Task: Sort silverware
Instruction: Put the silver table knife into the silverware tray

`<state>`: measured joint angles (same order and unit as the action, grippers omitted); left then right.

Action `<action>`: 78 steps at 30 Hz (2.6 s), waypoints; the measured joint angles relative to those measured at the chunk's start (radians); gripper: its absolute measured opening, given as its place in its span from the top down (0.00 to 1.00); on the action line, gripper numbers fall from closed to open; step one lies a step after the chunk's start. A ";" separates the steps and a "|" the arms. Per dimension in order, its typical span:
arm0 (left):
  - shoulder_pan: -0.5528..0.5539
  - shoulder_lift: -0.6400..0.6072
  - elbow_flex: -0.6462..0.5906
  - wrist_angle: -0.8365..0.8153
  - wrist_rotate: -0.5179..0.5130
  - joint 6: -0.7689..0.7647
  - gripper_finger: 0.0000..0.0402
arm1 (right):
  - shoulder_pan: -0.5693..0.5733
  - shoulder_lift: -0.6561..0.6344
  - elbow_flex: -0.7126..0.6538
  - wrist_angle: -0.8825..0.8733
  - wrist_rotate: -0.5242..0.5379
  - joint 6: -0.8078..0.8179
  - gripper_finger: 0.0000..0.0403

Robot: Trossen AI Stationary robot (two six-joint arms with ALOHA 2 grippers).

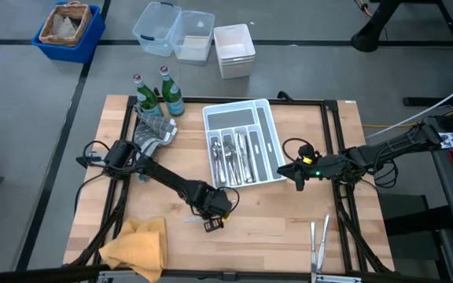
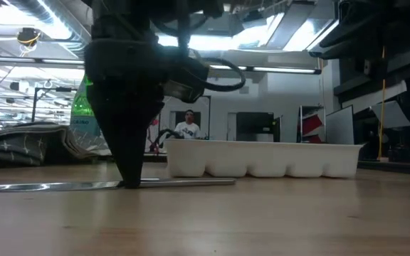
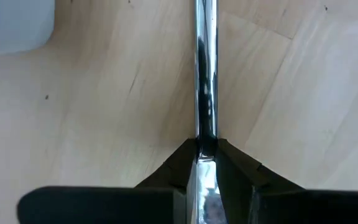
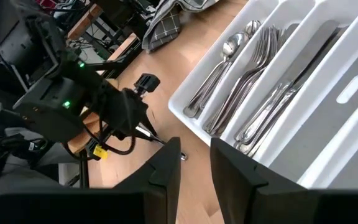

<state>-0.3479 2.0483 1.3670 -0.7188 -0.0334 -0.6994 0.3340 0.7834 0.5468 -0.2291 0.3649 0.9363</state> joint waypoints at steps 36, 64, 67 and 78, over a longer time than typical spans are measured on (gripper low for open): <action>-0.051 -0.039 0.052 0.002 -0.120 -0.008 0.99 | 0.000 0.000 0.000 -0.003 0.009 0.001 0.78; 0.009 -0.042 0.040 -0.001 -0.082 0.236 0.71 | 0.000 -0.005 0.000 -0.004 -0.009 -0.023 0.78; 0.009 -0.042 0.035 -0.005 -0.071 0.237 0.71 | 0.000 -0.005 0.000 -0.004 -0.009 -0.028 0.78; 0.011 0.011 0.037 0.005 -0.045 0.266 0.71 | 0.000 -0.005 0.000 -0.004 -0.008 -0.029 0.78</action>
<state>-0.3367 2.0593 1.4042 -0.7139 -0.0787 -0.4339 0.3336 0.7780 0.5468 -0.2335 0.3573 0.9077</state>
